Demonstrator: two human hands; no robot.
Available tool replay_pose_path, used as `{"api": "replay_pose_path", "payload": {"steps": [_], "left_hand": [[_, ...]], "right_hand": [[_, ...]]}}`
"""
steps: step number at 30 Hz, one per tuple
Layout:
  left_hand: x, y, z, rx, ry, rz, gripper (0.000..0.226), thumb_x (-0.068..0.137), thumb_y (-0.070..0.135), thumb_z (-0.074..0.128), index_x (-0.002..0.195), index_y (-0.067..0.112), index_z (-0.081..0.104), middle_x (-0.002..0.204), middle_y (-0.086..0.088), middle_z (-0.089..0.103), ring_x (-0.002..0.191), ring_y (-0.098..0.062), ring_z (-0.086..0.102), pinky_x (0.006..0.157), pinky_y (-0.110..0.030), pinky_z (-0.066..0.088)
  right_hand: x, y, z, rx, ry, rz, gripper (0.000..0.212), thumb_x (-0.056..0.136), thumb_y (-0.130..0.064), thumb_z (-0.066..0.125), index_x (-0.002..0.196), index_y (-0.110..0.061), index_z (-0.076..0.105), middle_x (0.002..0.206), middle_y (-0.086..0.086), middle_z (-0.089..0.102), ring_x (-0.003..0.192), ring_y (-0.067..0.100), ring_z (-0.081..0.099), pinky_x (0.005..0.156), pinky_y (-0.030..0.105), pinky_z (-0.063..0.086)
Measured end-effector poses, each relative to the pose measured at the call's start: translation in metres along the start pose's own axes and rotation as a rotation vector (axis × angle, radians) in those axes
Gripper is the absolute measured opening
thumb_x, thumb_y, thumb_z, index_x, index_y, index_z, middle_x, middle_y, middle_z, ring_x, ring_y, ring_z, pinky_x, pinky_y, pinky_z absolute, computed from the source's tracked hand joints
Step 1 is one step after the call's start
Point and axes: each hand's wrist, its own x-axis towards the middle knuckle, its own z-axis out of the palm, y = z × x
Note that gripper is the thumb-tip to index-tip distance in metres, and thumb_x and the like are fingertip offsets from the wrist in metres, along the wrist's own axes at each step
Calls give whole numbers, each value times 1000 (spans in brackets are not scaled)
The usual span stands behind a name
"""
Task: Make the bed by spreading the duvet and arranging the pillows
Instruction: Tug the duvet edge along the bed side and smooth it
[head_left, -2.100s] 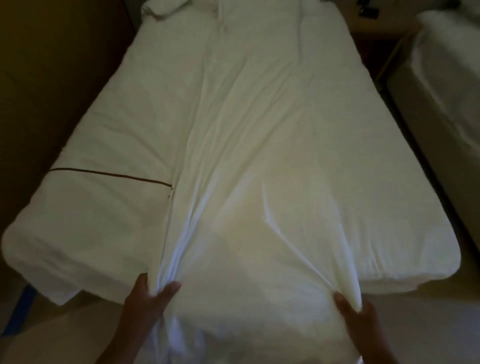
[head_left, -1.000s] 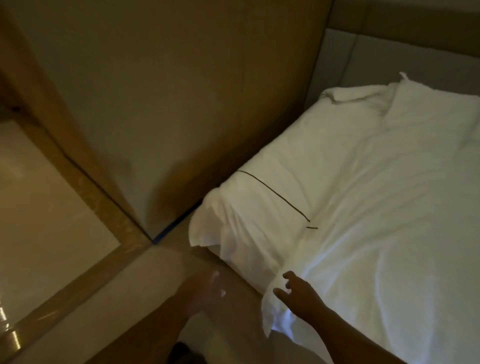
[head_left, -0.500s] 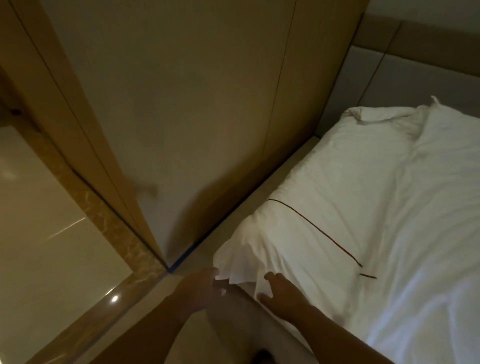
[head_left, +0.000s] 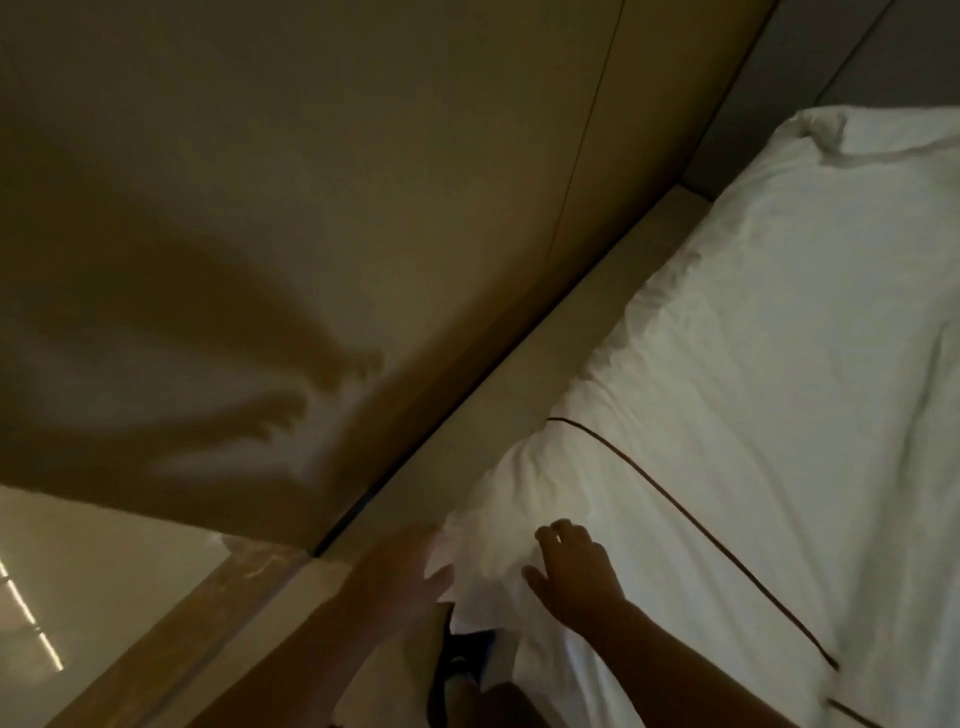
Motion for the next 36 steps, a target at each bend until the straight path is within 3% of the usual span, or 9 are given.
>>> {"api": "replay_pose_path", "payload": {"steps": [8,12,15,19,23,25,29,32,36], "left_hand": [[198,-15,50,-189,-69,-65,52,93,55,45,135,22,48,132,4,54,118,-15,53,96,-30,43],[272,-41,88,-405,-107,-135,56,89,61,48,130,23,54,127,2,59,111,-15,57,96,-36,48],[313,-59,118,-583,-182,-251,58,85,67,50,127,27,54,121,9,59,104,-10,56,91,-32,47],[351,-79,158,-725,-277,-318,66,81,81,37,123,35,55,122,7,61,111,-15,57,103,-43,44],[382,-104,207,-818,-399,-377,87,60,99,34,130,49,49,138,10,53,127,-18,50,111,-48,34],[383,-104,206,-841,-444,-398,85,62,96,39,128,46,54,133,7,58,123,-20,54,108,-45,38],[362,-107,185,-964,-300,-369,53,87,58,57,120,17,65,112,-5,68,104,-22,63,89,-27,53],[333,-109,147,-842,8,-287,40,80,62,63,102,30,68,97,8,70,94,-12,66,78,-26,53],[301,-89,78,-804,251,-233,52,72,69,62,103,27,66,94,10,69,88,-6,66,77,-28,54]], "right_hand": [[150,40,23,-93,44,-87,48,87,-53,42,123,-24,53,128,1,52,125,24,45,112,53,25],[214,56,34,-214,45,-142,59,81,-59,30,114,-23,63,118,1,63,117,23,56,110,57,27],[251,56,32,-240,-2,-153,58,86,-62,33,122,-26,60,125,-2,61,123,20,52,115,56,16],[277,60,30,-274,-35,-136,70,82,-66,14,123,-30,58,126,-4,61,124,19,51,117,55,13],[279,62,38,-303,-51,-126,71,83,-71,15,121,-31,60,122,-6,64,121,18,54,116,54,17],[280,61,39,-314,-62,-120,72,83,-72,14,121,-32,60,120,-7,65,119,18,55,115,52,20],[281,61,42,-304,-48,-122,70,84,-72,15,119,-31,60,114,-7,66,114,19,56,112,49,26],[279,61,42,-245,11,-137,68,86,-73,17,116,-31,60,116,-8,64,114,18,55,110,47,29],[276,59,39,-62,119,-139,68,86,-77,23,124,-29,52,129,-7,54,123,15,48,111,45,31]]}}
